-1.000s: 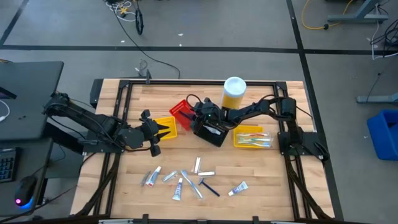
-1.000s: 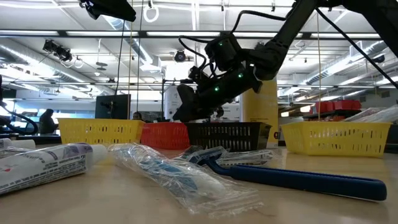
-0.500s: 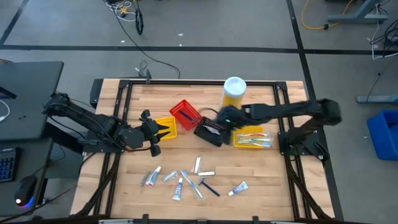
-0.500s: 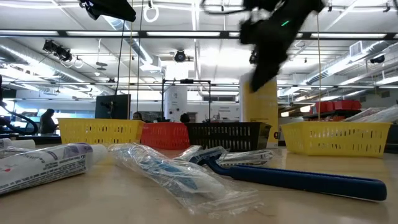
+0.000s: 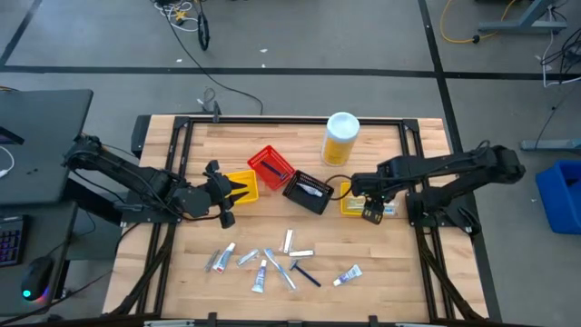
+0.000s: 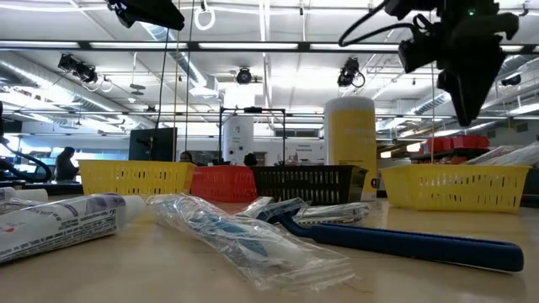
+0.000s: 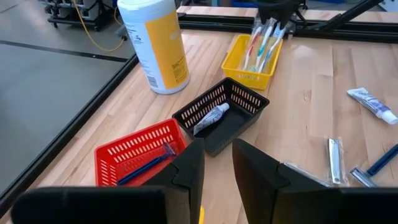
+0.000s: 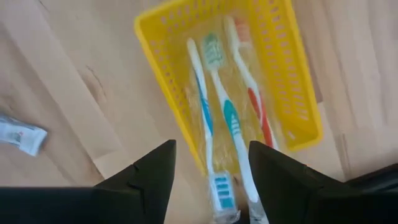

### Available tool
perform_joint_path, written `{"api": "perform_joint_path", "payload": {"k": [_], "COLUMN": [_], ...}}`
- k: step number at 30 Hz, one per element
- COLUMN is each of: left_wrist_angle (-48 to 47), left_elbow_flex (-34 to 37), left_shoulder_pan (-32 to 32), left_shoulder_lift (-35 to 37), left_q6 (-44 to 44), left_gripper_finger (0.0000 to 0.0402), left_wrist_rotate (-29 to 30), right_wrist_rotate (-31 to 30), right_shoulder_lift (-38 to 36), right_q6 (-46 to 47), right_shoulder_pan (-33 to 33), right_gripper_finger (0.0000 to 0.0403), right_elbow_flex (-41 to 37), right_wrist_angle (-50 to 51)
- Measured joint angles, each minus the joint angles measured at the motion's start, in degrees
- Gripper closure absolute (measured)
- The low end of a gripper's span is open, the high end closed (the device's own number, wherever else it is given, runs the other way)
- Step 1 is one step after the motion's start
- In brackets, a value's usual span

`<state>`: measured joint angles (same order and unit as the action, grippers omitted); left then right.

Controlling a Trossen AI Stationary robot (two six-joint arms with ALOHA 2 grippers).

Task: Pick & Place Travel size toiletries
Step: Put the nail cutter into the left yellow bin

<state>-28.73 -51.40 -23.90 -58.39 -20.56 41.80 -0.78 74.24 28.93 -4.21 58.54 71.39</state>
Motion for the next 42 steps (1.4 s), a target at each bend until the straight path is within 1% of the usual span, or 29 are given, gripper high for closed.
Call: {"api": "perform_joint_path", "payload": {"k": [3,5,7,9,11,13,19,21,25,28,32,35,38,40,42], "left_wrist_angle": [1.1,5.3,10.7,17.1,21.2,23.9,21.1,21.6,21.1,16.7,11.6,10.1,8.5,7.7,8.1], "left_elbow_flex": [0.0,0.0,0.0,0.0,0.0,0.0,0.0,0.0,-0.9,-3.2,-5.8,-5.8,-5.9,-5.8,-5.9], "left_shoulder_pan": [0.0,0.0,0.0,0.0,0.5,1.1,2.5,2.5,2.5,2.6,2.7,2.7,2.7,2.7,2.7], "left_shoulder_lift": [0.0,-0.6,-0.9,-0.8,-1.2,-2.6,-9.2,-11.2,-12.1,-10.8,-8.6,-8.2,-7.9,-8.0,-8.2], "left_q6": [0.2,3.5,9.6,15.3,18.7,19.7,16.8,16.8,17.3,17.9,17.1,16.8,16.7,16.1,14.7], "left_gripper_finger": [0.0310,0.0310,0.0310,0.0310,0.0310,0.0310,0.0310,0.0310,0.0310,0.0310,0.0310,0.0310,0.0310,0.0310,0.0310], "left_wrist_rotate": [0.0,-1.0,-3.9,-8.2,-11.2,-11.8,-11.7,-11.6,-11.5,-10.8,-8.3,-8.1,-7.9,-7.3,-5.9], "right_wrist_rotate": [0.0,0.0,0.4,1.5,1.4,1.4,1.4,1.4,1.4,1.3,0.1,-4.1,-7.7,-8.0,-6.5], "right_shoulder_lift": [0.0,0.0,0.0,0.0,0.0,0.0,0.0,0.0,0.0,0.0,0.0,0.0,0.6,1.8,3.4], "right_q6": [0.0,0.0,0.0,-0.7,-1.5,-1.5,-1.3,-1.3,-2.9,-4.4,-7.8,-11.0,-12.5,-13.3,-14.7], "right_shoulder_pan": [0.0,0.0,0.0,0.0,0.0,0.0,0.0,0.0,0.0,0.0,0.0,0.0,0.5,1.2,1.8], "right_gripper_finger": [0.0188,0.0191,0.0195,0.0199,0.0202,0.0205,0.0201,0.0198,0.0193,0.0192,0.0198,0.0204,0.0205,0.0203,0.0198], "right_elbow_flex": [-0.8,-0.8,-0.8,-0.8,-0.8,-0.8,-0.8,-0.8,-0.8,-0.8,-0.8,-0.8,-1.9,-3.5,-5.6], "right_wrist_angle": [0.0,0.0,0.0,0.2,0.3,-0.1,-3.9,-5.5,-6.9,-9.7,-19.4,-29.9,-42.7,-53.1,-60.5]}}
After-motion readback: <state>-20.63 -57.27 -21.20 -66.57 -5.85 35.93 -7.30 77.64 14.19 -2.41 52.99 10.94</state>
